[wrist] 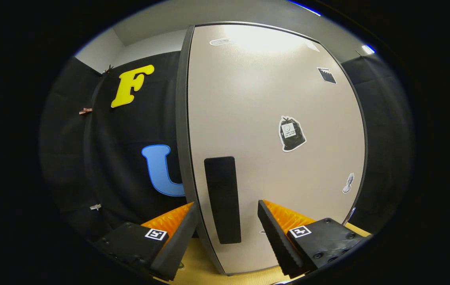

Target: Open the shoe cabinet door, grab the shoes and put them into the shoe cabinet, then close the shoe cabinet door.

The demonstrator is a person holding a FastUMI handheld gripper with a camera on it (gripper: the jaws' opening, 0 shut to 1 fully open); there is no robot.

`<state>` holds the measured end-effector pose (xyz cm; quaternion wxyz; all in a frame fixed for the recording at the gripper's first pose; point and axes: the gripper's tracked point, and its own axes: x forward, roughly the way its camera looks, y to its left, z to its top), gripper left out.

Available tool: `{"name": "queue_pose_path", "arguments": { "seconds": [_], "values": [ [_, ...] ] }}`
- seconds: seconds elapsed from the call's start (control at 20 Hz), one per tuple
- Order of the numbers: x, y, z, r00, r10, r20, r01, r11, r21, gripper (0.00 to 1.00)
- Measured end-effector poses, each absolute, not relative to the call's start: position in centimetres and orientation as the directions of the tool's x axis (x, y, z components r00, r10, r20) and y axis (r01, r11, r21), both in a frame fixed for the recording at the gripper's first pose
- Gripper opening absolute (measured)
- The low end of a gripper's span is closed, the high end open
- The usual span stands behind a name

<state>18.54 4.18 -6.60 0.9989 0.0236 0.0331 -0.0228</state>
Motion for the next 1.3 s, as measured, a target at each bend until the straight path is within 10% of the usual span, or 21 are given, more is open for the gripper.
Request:
{"name": "queue_pose_path", "arguments": {
  "seconds": [0.25, 0.4, 1.3],
  "values": [
    [18.7, 3.6, -7.1, 0.995, -0.065, -0.081, 0.068, 0.997, 0.029, 0.76],
    [19.0, 3.8, -6.9, 0.996, -0.063, -0.063, 0.065, 0.998, 0.021, 0.45],
    [15.2, 3.5, -6.9, 0.993, 0.016, -0.118, -0.008, 0.998, 0.068, 0.33]
  ]
}}
